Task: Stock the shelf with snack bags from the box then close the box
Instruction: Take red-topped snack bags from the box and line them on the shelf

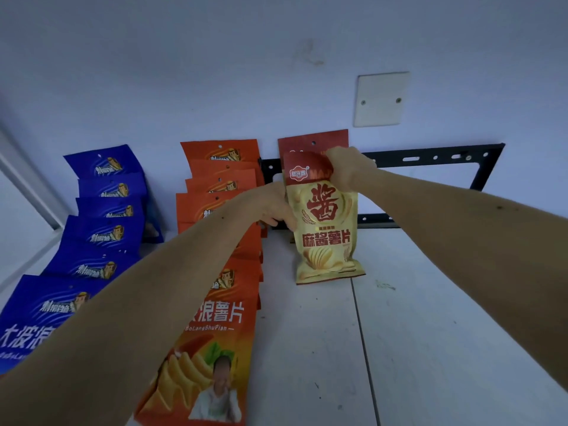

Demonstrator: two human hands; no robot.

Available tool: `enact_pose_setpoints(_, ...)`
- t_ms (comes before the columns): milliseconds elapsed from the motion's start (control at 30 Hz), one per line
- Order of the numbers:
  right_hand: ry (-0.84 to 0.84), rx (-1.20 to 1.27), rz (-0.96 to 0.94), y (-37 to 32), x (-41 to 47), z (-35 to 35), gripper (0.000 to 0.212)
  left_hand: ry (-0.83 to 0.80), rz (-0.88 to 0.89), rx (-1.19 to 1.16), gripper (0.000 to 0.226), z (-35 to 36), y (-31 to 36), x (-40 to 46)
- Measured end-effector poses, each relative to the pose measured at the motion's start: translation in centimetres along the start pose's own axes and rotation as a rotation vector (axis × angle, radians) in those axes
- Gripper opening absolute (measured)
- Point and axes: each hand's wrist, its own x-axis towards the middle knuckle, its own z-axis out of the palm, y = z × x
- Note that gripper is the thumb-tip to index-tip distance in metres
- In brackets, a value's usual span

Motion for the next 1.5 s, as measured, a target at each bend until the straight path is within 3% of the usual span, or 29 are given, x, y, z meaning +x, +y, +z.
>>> enact_pose_setpoints(133, 0.036, -0.03, -0.009, -0.2, 0.0, 0.8, 0.033, -0.033, -0.031, -0.09, 0.066, 1.4, -0.4, 0.5)
enact_pose_setpoints(400, 0.351, 0.075, 0.062, 2.6, -2.7, 1.6, 0.059, 0.089, -0.104, -0.161, 0.074, 3.8, -1.1, 1.1)
enact_pose_setpoints(500, 0.224, 0.198, 0.166, 3.4, -4.2, 2.4, 0.053, 0.136, -0.097, -0.208, 0.087, 4.1, -1.1, 0.8)
enact_pose_setpoints(700, -0.125, 0.441, 0.326, 3.2, -5.6, 4.5, 0.048, 0.182, -0.063, -0.248, 0.065, 4.7, -0.6, 0.8)
enact_pose_setpoints(800, -0.146, 0.526, 0.329, 2.7, -5.8, 4.8, 0.049, 0.234, -0.081, -0.246, 0.078, 4.9, -0.3, 1.2)
enact_pose_setpoints(1000, -0.185, 0.41, 0.325, 2.1, -5.9, 4.7, 0.06, 0.271, -0.067, -0.157, 0.1, 5.0, -0.2, 1.4)
enact_pose_setpoints(1133, -0.192, 0.364, 0.3, 2.1, -6.3, 4.5, 0.063, 0.23, -0.054, -0.07, 0.091, 4.4, -0.4, 0.7)
enact_pose_setpoints(1333, -0.173, 0.282, 0.268, 1.8, -7.6, 3.1, 0.06, 0.259, -0.077, 0.039, 0.104, 3.2, 0.2, -0.5)
enact_pose_setpoints(1500, -0.133, 0.218, 0.252, 1.6, -8.6, 2.1, 0.053, 0.294, -0.029, 0.24, 0.087, 2.4, 1.1, -1.7)
